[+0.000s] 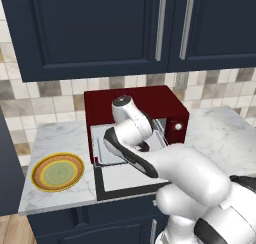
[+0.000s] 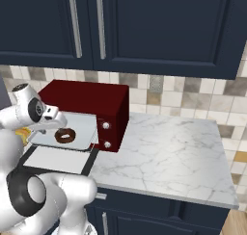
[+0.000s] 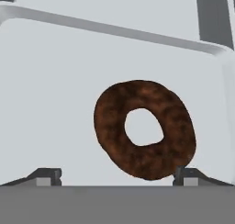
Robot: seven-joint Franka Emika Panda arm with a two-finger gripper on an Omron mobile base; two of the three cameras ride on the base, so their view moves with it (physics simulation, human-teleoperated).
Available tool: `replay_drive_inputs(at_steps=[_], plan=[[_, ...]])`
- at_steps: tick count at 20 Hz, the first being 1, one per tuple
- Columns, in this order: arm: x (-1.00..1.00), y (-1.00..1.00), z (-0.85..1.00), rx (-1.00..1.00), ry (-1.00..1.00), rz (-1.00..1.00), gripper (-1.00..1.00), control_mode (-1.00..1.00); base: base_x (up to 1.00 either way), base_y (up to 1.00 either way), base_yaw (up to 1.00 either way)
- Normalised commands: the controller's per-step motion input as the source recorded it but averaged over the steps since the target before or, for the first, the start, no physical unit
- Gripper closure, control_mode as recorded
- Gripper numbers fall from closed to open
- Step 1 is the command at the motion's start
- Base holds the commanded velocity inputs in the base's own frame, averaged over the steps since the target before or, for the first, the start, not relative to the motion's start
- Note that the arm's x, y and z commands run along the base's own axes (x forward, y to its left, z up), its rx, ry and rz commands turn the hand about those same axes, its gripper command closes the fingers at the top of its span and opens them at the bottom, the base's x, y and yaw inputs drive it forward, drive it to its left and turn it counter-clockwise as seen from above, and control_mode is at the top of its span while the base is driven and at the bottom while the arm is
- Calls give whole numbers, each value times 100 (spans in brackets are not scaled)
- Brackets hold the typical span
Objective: Pick up the bagel from the plate, place it on the toaster oven rack, close the door, and set the timer.
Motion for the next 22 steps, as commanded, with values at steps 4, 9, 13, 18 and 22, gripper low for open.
replay_drive_inputs(at_steps=[4,9,13,18,22], plan=[[-100,-10,25,4,-16,-2,-100,-100,0,0,0],[-64,-16,-3,7,4,-12,-100,-100,0,0,0],[-2,-12,-36,5,4,-14,-100,-100,0,0,0],[2,0,-24,1,0,-10,-100,-100,0,0,0],[41,0,-12,0,0,-7,-100,-100,0,0,0]])
